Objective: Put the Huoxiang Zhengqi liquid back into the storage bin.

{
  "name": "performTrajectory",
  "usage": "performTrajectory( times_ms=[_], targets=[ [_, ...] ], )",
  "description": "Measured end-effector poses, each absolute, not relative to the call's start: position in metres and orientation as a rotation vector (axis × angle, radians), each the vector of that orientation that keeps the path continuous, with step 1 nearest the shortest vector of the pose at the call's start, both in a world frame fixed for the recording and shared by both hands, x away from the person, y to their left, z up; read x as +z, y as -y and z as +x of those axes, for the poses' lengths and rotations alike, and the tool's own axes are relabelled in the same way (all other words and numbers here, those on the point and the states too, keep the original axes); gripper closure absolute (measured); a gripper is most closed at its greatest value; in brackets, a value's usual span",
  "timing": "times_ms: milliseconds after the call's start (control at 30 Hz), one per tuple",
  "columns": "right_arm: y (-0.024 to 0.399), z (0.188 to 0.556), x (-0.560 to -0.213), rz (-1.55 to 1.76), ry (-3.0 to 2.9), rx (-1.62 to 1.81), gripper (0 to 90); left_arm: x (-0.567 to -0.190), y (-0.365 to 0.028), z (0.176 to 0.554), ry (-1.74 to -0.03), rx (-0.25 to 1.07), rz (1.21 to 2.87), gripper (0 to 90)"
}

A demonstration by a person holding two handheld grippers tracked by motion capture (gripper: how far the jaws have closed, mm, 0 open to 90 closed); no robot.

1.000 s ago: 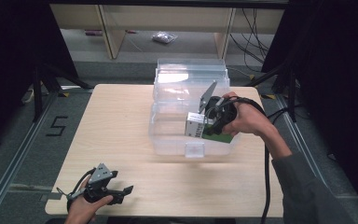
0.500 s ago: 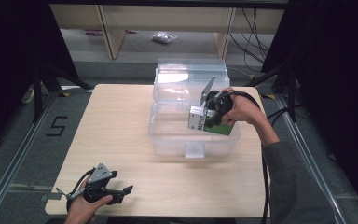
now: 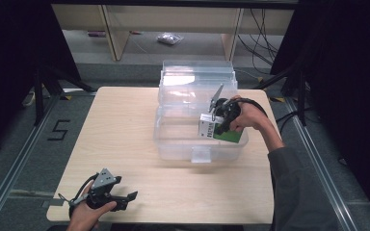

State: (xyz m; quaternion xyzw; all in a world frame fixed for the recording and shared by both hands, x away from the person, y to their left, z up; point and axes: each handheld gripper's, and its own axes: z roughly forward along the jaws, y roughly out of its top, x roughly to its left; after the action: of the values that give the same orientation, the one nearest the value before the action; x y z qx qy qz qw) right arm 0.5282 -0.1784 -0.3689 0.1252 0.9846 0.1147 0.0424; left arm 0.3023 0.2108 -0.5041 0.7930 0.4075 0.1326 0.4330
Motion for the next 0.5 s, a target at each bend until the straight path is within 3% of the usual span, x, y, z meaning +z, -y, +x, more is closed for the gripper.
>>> performTrajectory(
  times_ms=[500],
  targets=[
    [0.188,0.533,-0.392,0.347,-3.037,0.357,64.9,-0.504,-0.21,0.302,-1.018,0.329,1.973,14.9]
  ],
)
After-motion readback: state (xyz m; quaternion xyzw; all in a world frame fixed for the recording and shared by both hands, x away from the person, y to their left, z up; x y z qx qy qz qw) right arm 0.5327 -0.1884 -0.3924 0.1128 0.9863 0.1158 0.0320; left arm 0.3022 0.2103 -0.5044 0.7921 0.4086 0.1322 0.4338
